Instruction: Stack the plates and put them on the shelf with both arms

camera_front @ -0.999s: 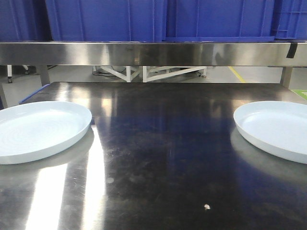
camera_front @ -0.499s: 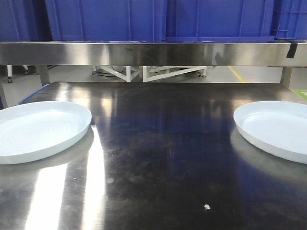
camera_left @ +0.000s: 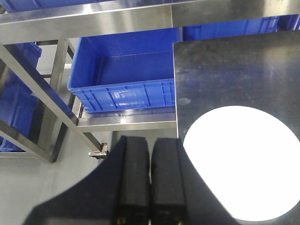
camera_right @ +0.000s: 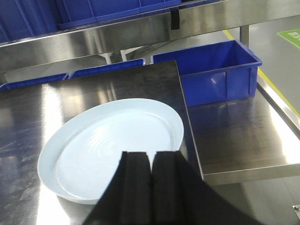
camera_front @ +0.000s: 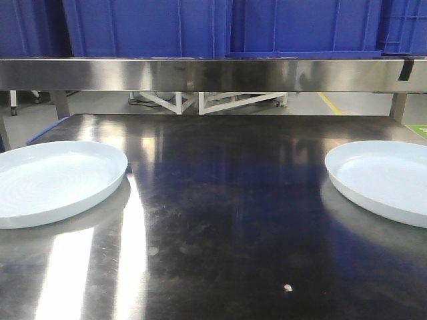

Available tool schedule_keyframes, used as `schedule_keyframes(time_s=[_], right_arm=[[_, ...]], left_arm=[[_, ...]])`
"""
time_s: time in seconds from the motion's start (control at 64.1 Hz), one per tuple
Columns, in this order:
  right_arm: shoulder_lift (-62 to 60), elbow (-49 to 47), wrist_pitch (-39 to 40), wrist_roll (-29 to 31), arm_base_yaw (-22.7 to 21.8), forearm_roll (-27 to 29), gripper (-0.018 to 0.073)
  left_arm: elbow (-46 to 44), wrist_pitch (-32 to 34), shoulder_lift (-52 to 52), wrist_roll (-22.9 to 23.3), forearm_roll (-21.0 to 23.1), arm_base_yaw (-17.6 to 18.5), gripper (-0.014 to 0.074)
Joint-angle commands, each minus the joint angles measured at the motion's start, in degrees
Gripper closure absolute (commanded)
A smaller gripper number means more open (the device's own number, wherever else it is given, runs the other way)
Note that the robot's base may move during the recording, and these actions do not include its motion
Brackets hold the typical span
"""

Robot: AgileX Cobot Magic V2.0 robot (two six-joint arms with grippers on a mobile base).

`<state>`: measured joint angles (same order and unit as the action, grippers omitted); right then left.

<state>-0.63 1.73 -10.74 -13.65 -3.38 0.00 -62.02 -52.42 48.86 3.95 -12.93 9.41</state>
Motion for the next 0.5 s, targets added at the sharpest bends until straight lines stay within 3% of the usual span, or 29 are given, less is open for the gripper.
schedule_keyframes(time_s=[0.0, 0.125, 0.343, 0.421, 0.484], right_arm=[[-1.06, -0.07, 4.64, 0.8, -0.18, -1.5, 0.0503], [-1.06, -0.07, 7.19, 0.8, -0.18, -6.28, 0.0503], [-1.06, -0.88, 25.25, -0.25, -0.18, -5.94, 0.0503], [-0.77, -4.74, 21.8, -0.76, -0.04, -6.15, 0.0503], [0.78, -10.87, 13.28, -0.71, -0.04, -7.67, 0.0503]], left_arm=[[-1.91, 3.79, 0.28, 0.18, -0.8, 0.11, 0.0513], [-1.82, 3.79, 0.52, 0.18, -0.8, 0.11, 0.0513], [-1.82, 3.99, 0.52, 0.18, -0.92, 0.11, 0.0513], [-1.82, 3.99, 0.52, 0.18, -0.92, 0.11, 0.0513], [-1.82, 3.87, 0.52, 0.18, -0.92, 0.11, 0.0513]])
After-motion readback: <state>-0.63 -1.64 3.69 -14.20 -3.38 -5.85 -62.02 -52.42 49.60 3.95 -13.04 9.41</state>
